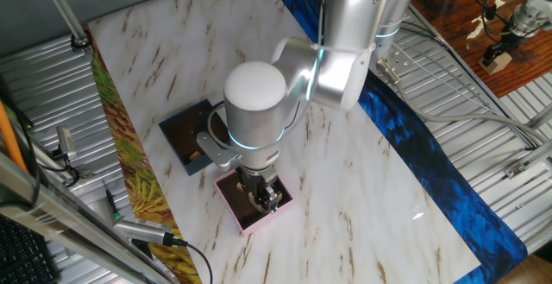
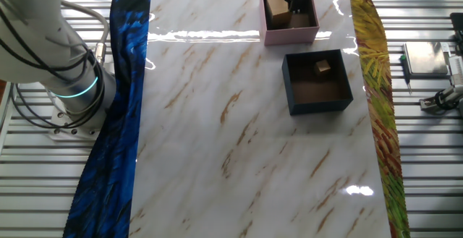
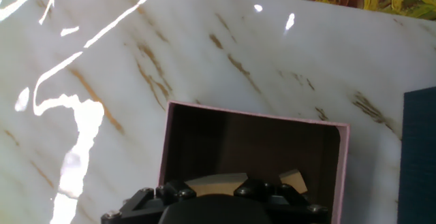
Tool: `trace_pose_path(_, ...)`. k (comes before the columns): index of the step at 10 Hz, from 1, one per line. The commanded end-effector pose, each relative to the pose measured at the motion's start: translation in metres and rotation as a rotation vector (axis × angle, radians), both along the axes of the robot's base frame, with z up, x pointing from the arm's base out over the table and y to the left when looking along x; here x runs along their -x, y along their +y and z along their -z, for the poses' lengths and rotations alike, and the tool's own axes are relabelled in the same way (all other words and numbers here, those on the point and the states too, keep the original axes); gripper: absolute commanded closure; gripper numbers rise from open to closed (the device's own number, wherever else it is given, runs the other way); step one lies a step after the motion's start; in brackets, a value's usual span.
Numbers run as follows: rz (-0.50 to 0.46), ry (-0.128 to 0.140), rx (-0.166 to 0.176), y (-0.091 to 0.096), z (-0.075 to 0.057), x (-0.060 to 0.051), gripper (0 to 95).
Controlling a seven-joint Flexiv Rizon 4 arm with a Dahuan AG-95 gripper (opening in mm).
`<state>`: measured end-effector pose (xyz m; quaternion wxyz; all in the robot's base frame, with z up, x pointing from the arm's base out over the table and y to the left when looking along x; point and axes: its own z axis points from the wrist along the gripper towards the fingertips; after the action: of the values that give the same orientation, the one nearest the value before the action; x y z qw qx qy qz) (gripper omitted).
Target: Move an object from one box to another
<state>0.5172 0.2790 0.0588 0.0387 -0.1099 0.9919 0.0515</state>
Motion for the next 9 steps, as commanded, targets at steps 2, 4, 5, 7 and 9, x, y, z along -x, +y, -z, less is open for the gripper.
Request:
trace_pose_path(2,-0.003,0.000,0.004,-0.0006,0.0050,0.0007,95.0)
trace_pose_path(4,-0.010,-0.001,-0.008,-0.0006,0.0050,0.0007,76.0)
trace_pose_path(5,-0.015,0.001,-0.020,-0.0007,0.0049,0.0009,57.0)
trace_pose_path(7,-0.028,-0.001,-0.027,-0.0007,0.0049,0.0009,57.0)
trace_pose_path(9,-0.037,0.002,-0.025,-0.0007,0.0049,0.0009,38.0)
